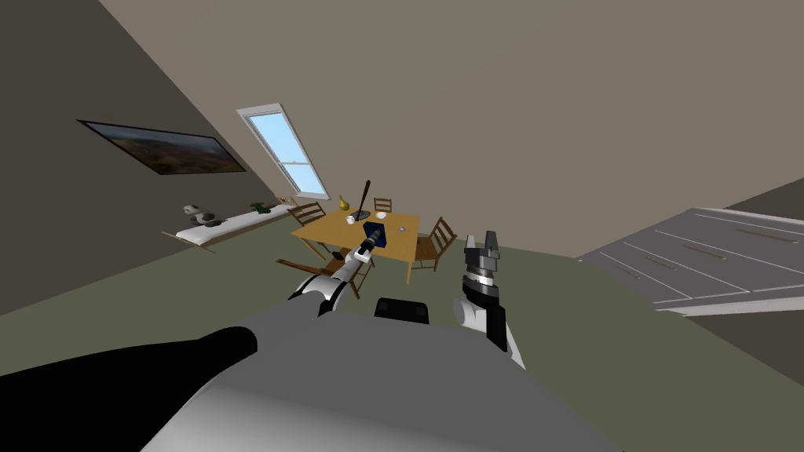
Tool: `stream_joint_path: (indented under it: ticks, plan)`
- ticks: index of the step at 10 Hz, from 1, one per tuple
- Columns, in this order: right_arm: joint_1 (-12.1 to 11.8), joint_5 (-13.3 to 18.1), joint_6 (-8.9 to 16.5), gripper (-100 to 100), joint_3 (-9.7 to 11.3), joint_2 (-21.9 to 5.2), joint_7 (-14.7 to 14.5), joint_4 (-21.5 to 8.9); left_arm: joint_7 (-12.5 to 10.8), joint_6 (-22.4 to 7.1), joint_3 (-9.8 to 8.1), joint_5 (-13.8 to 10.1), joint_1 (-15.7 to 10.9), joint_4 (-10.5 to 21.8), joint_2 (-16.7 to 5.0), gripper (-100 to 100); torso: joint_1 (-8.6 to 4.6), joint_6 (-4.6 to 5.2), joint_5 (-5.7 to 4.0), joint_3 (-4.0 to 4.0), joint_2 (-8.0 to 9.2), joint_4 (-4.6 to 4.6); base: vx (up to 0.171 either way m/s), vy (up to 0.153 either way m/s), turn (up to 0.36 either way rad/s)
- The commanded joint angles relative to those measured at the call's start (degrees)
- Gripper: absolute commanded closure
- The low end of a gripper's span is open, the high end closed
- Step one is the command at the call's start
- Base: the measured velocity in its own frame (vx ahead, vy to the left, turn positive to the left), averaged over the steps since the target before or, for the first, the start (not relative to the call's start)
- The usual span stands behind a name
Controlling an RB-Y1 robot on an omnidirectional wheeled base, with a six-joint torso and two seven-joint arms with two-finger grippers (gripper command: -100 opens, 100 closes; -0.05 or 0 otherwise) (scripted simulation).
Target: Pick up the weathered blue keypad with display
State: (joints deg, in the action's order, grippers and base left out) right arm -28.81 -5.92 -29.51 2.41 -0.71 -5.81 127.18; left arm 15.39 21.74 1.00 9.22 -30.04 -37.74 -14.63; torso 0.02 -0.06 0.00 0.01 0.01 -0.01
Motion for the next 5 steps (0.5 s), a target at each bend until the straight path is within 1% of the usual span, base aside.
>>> stream_joint_path:
  ticks: [1,3,4,5]
  plan:
    - [0.0,0.0,0.0,0,0.0,0.0,0.0,0.0,0.0,0.0,0.0,0.0,0.0,0.0,0.0,100,0.0,0.0,0.0,0.0,0.0,0.0,0.0,0.0,0.0]
    - [0.0,0.0,0.0,0,0.0,0.0,0.0,0.0,0.0,0.0,0.0,0.0,0.0,0.0,0.0,100,0.0,0.0,0.0,0.0,0.0,0.0,0.0,0.0,0.0]
    - [0.0,0.0,0.0,0,0.0,0.0,0.0,0.0,0.0,0.0,0.0,0.0,0.0,0.0,0.0,0,0.0,0.0,0.0,0.0,0.0,0.0,0.0,0.0,0.0]
    - [0.0,0.0,0.0,0,0.0,0.0,0.0,0.0,0.6,2.0,0.58,-0.2,0.1,0.1,0.6,-100,0.0,0.0,0.0,0.0,0.0,0.0,0.006,0.069,0.093]
